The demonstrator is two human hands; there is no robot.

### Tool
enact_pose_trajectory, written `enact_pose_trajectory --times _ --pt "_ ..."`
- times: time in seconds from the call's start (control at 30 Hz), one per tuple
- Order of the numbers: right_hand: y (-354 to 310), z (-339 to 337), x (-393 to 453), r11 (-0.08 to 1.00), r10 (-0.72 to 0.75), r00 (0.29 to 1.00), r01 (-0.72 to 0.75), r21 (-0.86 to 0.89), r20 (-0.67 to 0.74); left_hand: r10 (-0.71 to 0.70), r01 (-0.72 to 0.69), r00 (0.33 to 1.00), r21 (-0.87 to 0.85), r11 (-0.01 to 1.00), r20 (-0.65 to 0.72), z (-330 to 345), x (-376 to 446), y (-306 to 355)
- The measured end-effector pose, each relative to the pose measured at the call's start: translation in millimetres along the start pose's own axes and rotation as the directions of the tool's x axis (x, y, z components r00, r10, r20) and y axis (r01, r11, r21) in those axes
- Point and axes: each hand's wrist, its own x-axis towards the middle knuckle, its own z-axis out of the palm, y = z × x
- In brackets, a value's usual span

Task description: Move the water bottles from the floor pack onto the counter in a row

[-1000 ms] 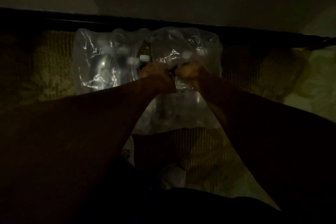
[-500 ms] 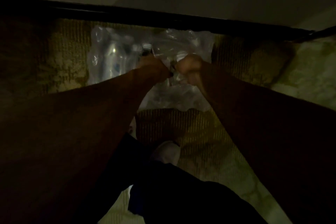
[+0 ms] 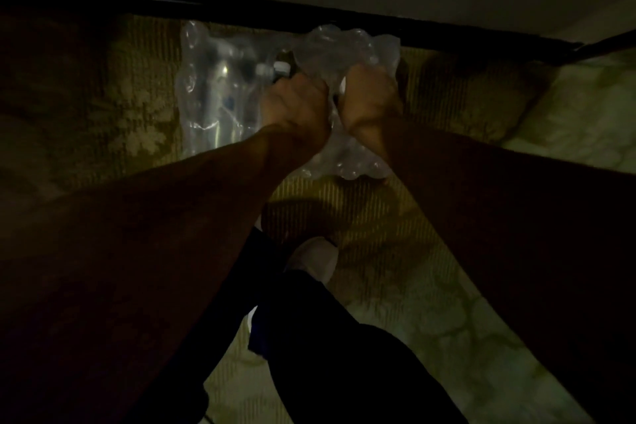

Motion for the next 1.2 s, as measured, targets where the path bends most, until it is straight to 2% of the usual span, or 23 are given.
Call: enact_pose_trajectory --times 0.07,0.17,0.27,0.33,0.47,0.63,0.73,0.83,0.93,1.07,1.2 --pt "-1.2 -2.5 -4.7 0.999 0.045 0.998 -0.045 0.004 -0.047 -0.045 0.044 0.999 -0.064 0.997 -0.011 -12.6 -8.9 -1.4" --pt "-6.2 -11.2 -16.9 0.989 0.125 0.982 -0.111 0.103 -0.140 -0.097 0.099 0.995 -0.172 0.980 0.018 -33.5 -18.3 -10.4" --pt "-9.3 -36.1 -44.9 0.964 0.200 0.968 -0.167 0.205 -0.149 -0.088 0.085 0.996 -0.235 0.968 0.000 -52.1 -34.7 -17.7" --pt "-6.0 -53.8 -67.8 0.964 0.177 0.971 -0.139 0.225 -0.160 -0.085 0.080 0.996 -0.281 0.956 -0.005 -72.4 -49.9 -20.5" --pt "-2.8 -97.4 -113.9 0.906 0.188 0.963 -0.094 0.413 -0.193 -0.079 0.052 0.994 -0.332 0.942 -0.069 -126.6 -83.0 -26.4" --pt "-18.8 -156.0 -178.8 0.884 0.225 0.942 -0.090 0.458 -0.249 -0.025 -0.016 0.997 -0.499 0.866 -0.075 -203.9 -128.4 -24.7" --pt "-30.0 -181.7 -225.3 0.840 0.253 0.911 -0.040 0.541 -0.325 0.005 -0.023 1.000 -0.612 0.790 -0.030 -242.7 -165.0 -23.0" --pt "-34.9 -207.6 -273.9 0.792 0.277 0.905 -0.023 0.610 -0.324 0.050 -0.021 0.999 -0.756 0.655 0.016 -278.8 -205.8 -23.0" --pt "-34.8 -232.4 -313.5 0.756 0.246 0.919 0.018 0.654 -0.309 0.133 -0.057 0.991 -0.832 0.553 0.021 -312.3 -247.9 -23.6" --pt "-44.2 -266.4 -353.3 0.705 0.177 0.932 0.104 0.702 -0.316 0.105 -0.053 0.994 -0.907 0.417 -0.011 -349.8 -288.2 -22.8" --pt "-55.3 -304.8 -380.5 0.583 0.193 0.949 0.093 0.807 -0.248 0.114 -0.107 0.991 -0.906 0.408 -0.066 -397.3 -312.8 -16.6"
